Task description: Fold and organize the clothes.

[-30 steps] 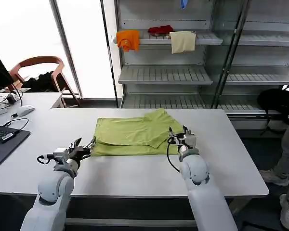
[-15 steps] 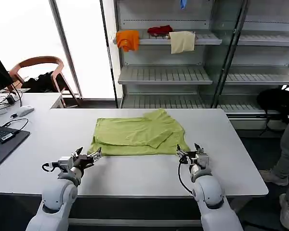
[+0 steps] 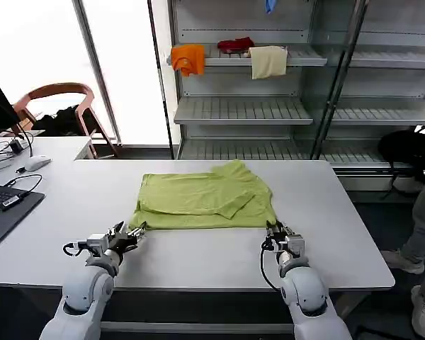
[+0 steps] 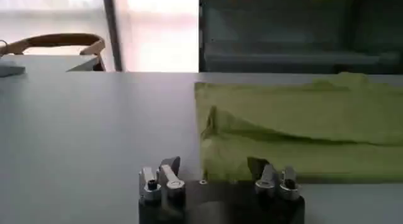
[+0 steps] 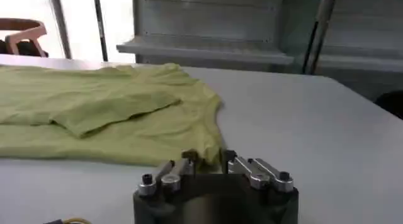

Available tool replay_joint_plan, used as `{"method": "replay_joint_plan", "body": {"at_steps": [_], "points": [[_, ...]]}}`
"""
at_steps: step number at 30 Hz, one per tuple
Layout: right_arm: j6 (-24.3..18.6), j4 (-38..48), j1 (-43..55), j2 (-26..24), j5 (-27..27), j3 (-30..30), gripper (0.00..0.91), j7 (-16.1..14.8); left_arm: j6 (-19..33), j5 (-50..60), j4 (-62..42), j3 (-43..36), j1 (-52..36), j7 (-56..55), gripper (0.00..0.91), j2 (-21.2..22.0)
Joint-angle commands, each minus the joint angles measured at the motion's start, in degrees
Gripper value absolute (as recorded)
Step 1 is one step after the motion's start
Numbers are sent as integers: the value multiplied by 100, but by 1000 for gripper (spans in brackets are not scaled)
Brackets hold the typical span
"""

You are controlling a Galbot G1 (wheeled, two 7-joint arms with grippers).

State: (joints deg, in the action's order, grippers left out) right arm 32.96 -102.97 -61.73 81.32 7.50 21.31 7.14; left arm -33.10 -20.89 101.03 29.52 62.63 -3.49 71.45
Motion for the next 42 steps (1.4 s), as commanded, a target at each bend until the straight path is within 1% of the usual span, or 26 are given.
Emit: {"method": "replay_joint_plan", "body": {"at_steps": [1, 9, 15, 18, 19, 21, 22, 24, 26, 28, 34, 37, 42], "points": [[20, -21, -67, -11, -9, 15, 0, -12, -1, 0, -79, -25, 38, 107, 0, 3], [27, -235, -137, -75, 114, -1, 0, 37, 5, 15, 42, -73, 52, 10, 0, 7], [44, -776, -413, -191, 396, -27, 0, 175, 3, -17, 532, -33, 362, -38, 0, -193], [53, -1200, -667, -272, 518, -48, 0, 258, -1, -145, 967, 67, 700, -75, 0, -370], [55, -1430, -812, -308, 551, -65, 0, 310, -1, -235, 1182, 137, 993, -100, 0, -459], [57, -1694, -1051, -336, 570, -74, 0, 342, -3, -340, 1567, 240, 1296, -114, 0, -552], [59, -1882, -1249, -350, 591, -77, 0, 372, -3, -427, 1773, 345, 1535, -116, 0, -630], [59, -2084, -1514, -350, 579, -91, 0, 402, -2, -562, 2007, 463, 1732, -104, 0, -701], [61, -2360, -1855, -340, 584, -128, 0, 458, -1, -789, 2359, 746, 2171, -55, 0, -796], [60, -2633, -2241, -316, 568, -175, 0, 534, 1, -998, 2524, 1005, 2528, -52, 0, -840], [59, -3195, -3018, -287, 485, -299, 0, 674, 5, -1405, 2729, 1648, 3169, -117, 0, -860], [55, -3371, -3328, -250, 372, -336, 0, 690, 7, -1473, 2783, 1800, 3436, -193, 0, -860], [52, -3420, -3450, -242, 265, -366, 0, 674, 5, -1484, 2786, 1859, 3616, -348, 0, -825]]}}
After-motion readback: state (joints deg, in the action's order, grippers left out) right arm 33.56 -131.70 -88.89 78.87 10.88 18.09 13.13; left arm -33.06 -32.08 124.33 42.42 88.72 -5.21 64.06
